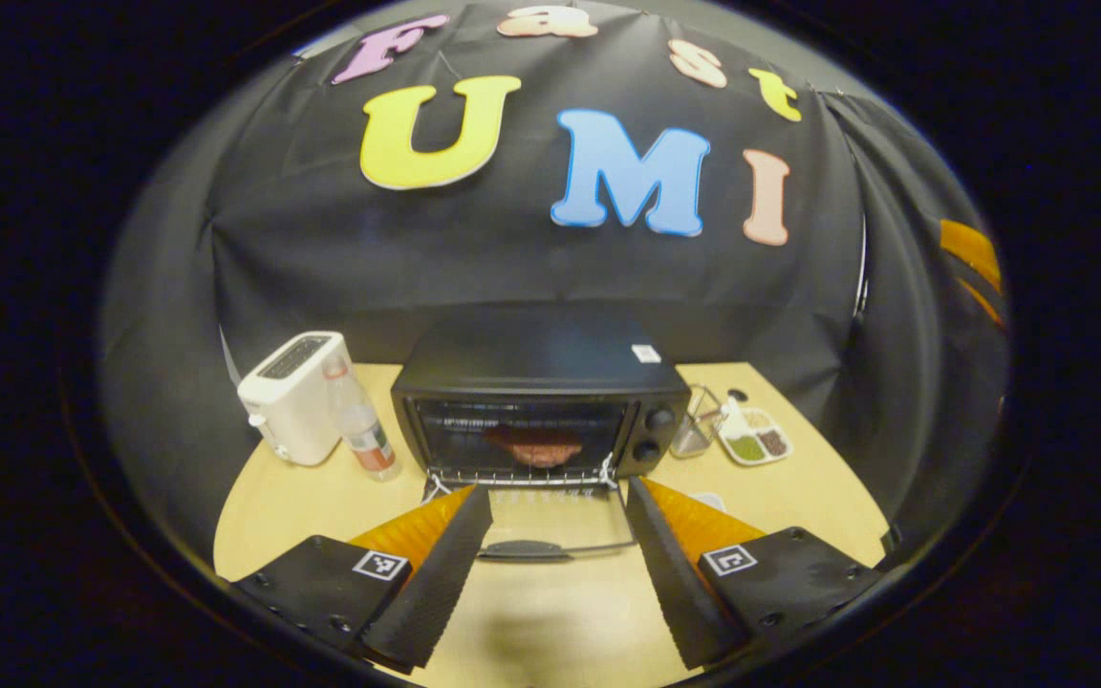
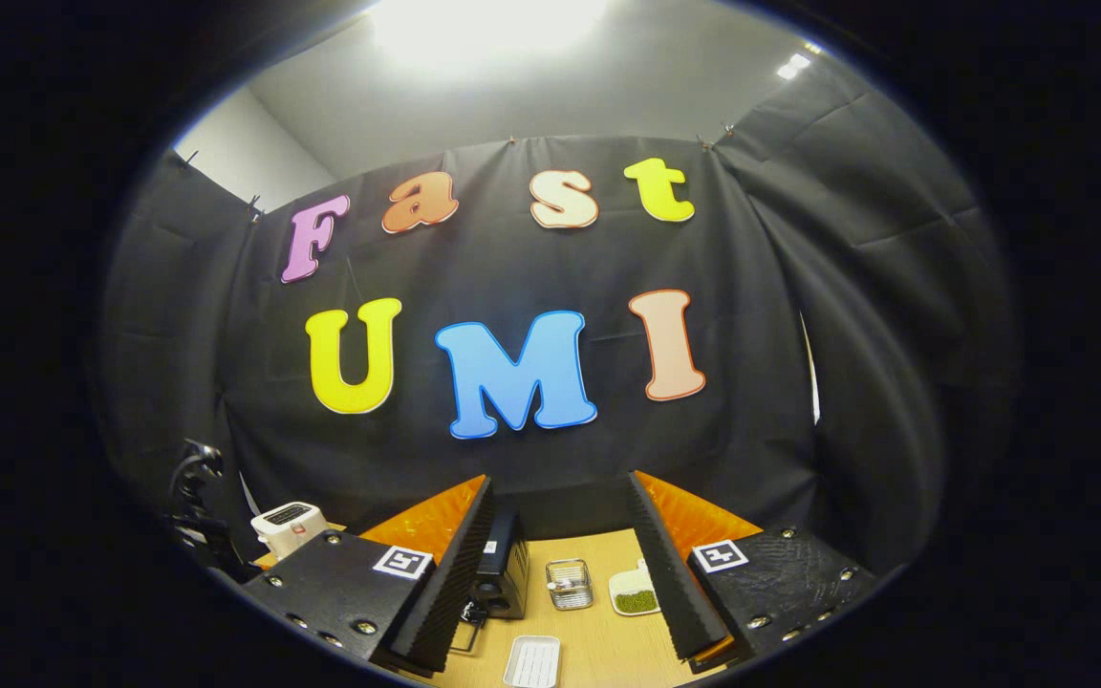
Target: Open the electric oven with the left hand, put the food in, and close the electric oven.
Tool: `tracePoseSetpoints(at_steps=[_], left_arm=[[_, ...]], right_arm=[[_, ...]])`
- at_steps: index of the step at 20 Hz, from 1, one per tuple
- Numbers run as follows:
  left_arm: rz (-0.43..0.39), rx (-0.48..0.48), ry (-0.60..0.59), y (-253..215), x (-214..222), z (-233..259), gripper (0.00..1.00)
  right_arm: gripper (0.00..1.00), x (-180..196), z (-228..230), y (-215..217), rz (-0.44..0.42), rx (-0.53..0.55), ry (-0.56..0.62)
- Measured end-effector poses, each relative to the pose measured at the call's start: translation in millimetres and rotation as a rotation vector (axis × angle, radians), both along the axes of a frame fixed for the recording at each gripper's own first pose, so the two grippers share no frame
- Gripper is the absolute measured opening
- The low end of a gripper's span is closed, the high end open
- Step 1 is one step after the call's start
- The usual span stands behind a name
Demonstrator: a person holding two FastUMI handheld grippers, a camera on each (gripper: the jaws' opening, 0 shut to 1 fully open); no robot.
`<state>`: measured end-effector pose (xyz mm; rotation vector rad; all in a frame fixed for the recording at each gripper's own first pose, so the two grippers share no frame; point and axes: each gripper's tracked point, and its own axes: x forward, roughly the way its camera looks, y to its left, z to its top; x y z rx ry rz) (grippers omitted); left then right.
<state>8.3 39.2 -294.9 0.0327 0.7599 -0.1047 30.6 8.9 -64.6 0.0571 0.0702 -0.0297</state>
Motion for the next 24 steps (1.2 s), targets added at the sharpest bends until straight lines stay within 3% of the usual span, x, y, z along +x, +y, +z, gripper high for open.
tracePoseSetpoints(at_steps=[5, 6, 8, 11, 13, 15, 16, 17, 22, 24], left_arm=[[0.015, -0.016, 0.159, 5, -22, -56, 0.93], [0.014, -0.016, 0.195, 6, -25, -67, 1.00], [0.015, -0.011, 0.251, 9, -30, -87, 0.93], [0.012, -0.004, 0.345, 14, -35, -116, 1.00], [0.005, 0.016, 0.424, 19, -40, -136, 0.94], [-0.001, 0.024, 0.482, 23, -41, -155, 0.96], [-0.003, 0.023, 0.507, 24, -42, -163, 1.00], [-0.005, 0.025, 0.528, 26, -42, -171, 0.96], [0.016, 0.026, 0.608, 32, -38, -198, 0.99], [0.010, 0.026, 0.627, 32, -37, -205, 0.96]], right_arm=[[0.85, -3, -22, -20, -0.041, 0.011, 0.072], [0.85, -2, -26, -22, -0.046, 0.013, 0.082], [0.85, -1, -31, -25, -0.053, 0.008, 0.097], [0.85, 1, -27, -32, -0.074, -0.002, 0.079], [0.85, 4, -28, -32, -0.077, -0.004, 0.079], [0.85, 6, -31, -33, -0.082, -0.005, 0.086], [0.85, 7, -32, -33, -0.087, -0.007, 0.090], [0.85, 8, -34, -34, -0.092, -0.009, 0.095], [0.85, 9, -39, -40, -0.114, -0.024, 0.113], [0.85, 10, -39, -42, -0.123, -0.027, 0.115]])
